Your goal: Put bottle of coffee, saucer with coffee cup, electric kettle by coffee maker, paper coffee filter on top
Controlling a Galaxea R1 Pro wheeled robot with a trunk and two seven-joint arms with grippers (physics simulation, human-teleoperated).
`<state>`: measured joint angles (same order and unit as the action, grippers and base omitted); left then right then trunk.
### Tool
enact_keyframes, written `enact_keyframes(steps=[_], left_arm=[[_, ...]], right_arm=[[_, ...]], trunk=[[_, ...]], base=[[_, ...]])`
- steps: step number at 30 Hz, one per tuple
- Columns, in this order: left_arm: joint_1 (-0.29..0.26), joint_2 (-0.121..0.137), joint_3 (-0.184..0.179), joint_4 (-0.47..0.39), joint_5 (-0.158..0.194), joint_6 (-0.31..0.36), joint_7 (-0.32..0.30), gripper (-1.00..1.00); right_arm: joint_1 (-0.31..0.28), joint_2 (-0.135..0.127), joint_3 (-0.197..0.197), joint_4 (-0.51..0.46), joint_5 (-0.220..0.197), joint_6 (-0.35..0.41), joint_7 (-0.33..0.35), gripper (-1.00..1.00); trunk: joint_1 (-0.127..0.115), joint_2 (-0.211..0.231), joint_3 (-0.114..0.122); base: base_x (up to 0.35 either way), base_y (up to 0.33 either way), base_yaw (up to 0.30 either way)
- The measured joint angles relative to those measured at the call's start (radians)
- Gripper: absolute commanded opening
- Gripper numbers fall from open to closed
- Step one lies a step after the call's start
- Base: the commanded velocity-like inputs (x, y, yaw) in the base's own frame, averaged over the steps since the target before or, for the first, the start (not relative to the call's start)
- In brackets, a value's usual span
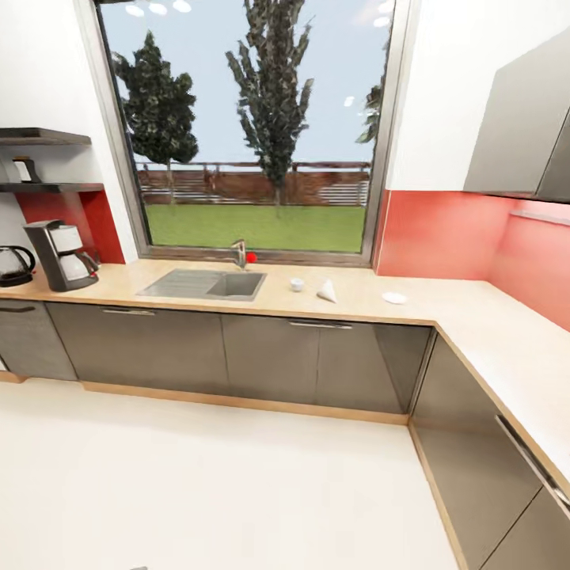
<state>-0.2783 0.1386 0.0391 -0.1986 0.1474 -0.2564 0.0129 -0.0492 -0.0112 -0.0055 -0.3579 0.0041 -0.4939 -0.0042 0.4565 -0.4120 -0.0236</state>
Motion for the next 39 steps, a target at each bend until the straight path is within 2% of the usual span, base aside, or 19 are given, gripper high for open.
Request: enact_keyframes(steps=[39], left_arm=[[0.002,0.001,0.000,0.000,0.000,0.000,0.000,1.00]], right_arm=[[0.000,0.000,0.001,0.000,0.000,-0.001,0.000,1.00]], trunk=[[0.000,0.000,0.000]], base=[[0.325,0.092,0.000]])
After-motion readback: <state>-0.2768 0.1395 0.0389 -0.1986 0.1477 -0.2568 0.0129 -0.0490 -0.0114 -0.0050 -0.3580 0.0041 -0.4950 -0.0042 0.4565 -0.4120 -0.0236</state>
